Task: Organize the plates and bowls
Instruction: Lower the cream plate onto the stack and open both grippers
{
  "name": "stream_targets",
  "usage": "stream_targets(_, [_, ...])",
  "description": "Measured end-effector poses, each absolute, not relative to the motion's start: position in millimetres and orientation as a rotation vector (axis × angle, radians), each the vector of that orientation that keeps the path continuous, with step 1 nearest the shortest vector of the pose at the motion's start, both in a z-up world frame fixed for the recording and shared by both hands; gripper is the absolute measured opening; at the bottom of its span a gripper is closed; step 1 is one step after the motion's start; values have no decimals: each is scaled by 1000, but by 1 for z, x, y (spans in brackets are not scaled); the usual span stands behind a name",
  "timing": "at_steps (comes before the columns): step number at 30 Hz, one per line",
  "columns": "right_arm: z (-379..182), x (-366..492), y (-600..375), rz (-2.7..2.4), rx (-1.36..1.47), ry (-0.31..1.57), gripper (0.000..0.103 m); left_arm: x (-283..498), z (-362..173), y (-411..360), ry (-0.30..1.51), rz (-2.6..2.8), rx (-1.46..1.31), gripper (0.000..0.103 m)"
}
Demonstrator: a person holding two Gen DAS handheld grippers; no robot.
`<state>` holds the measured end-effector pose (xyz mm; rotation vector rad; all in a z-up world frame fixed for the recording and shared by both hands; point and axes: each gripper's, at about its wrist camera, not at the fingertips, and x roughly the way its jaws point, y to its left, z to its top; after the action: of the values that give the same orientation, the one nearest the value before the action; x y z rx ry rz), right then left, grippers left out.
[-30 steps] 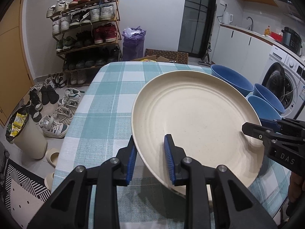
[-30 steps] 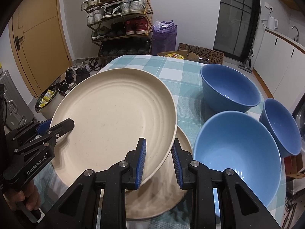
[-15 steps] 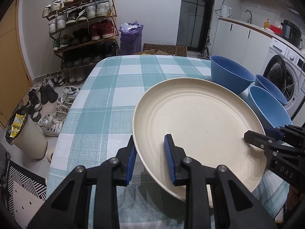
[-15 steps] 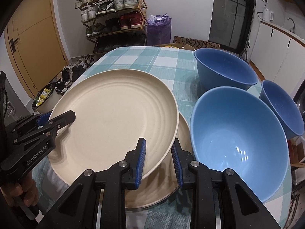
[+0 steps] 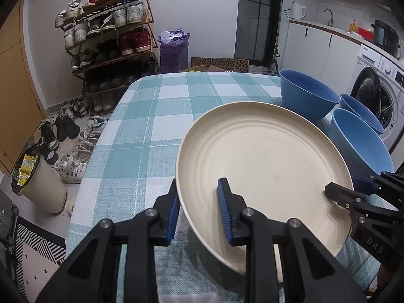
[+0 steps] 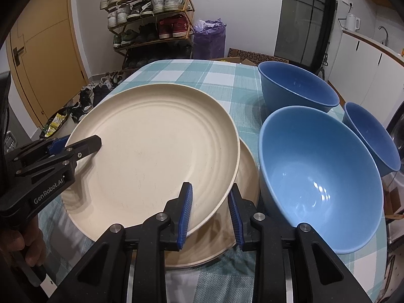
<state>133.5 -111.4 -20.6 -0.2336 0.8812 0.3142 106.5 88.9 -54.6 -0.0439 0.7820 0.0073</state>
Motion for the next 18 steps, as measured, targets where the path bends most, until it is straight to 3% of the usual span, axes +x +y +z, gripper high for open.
stream_targets(18, [-36, 127, -117, 257, -240, 895, 30, 109, -65, 76, 796, -10, -19, 26])
